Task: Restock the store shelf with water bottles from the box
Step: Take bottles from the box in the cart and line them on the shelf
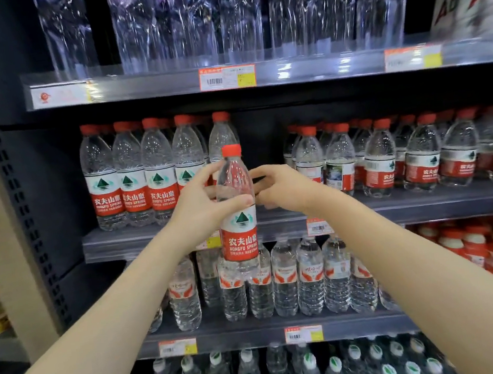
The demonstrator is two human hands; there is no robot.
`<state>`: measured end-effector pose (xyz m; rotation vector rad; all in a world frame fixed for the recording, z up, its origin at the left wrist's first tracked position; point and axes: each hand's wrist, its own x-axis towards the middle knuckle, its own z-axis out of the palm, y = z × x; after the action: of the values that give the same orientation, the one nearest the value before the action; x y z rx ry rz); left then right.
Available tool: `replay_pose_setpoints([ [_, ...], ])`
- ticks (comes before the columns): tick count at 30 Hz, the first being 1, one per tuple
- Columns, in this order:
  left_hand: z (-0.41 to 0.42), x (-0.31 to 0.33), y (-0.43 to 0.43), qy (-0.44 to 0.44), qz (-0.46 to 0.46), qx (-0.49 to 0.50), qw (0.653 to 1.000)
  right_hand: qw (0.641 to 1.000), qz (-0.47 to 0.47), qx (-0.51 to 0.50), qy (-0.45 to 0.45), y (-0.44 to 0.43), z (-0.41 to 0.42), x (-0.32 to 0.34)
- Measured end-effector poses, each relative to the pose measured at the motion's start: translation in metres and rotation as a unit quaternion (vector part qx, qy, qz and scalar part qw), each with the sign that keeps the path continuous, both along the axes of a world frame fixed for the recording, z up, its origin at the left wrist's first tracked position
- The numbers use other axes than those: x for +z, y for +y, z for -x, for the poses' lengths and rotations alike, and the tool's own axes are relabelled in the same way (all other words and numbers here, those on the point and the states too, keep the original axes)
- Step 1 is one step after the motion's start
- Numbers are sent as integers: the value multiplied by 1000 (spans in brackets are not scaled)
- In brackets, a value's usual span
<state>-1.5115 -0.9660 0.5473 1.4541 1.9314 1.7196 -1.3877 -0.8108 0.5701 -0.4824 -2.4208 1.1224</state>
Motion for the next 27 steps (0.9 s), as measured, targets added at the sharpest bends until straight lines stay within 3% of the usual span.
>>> replay_pose_setpoints([
  [4,-4,16,10,16,-18,5,1000,993,50,85,-64,-2,-16,2],
  [12,-16,41,26,134,-1,40,990,990,127,9,65,-5,-16,1],
  [19,-17,46,12,368,112,157,910,990,93,-39,95,8,-25,11],
  [23,-8,34,5,418,143,180,879,983,104,-65,137,17,-20,20],
  [27,-3,24,6,442,186,199,854,984,105,-67,124,26,-7,28],
])
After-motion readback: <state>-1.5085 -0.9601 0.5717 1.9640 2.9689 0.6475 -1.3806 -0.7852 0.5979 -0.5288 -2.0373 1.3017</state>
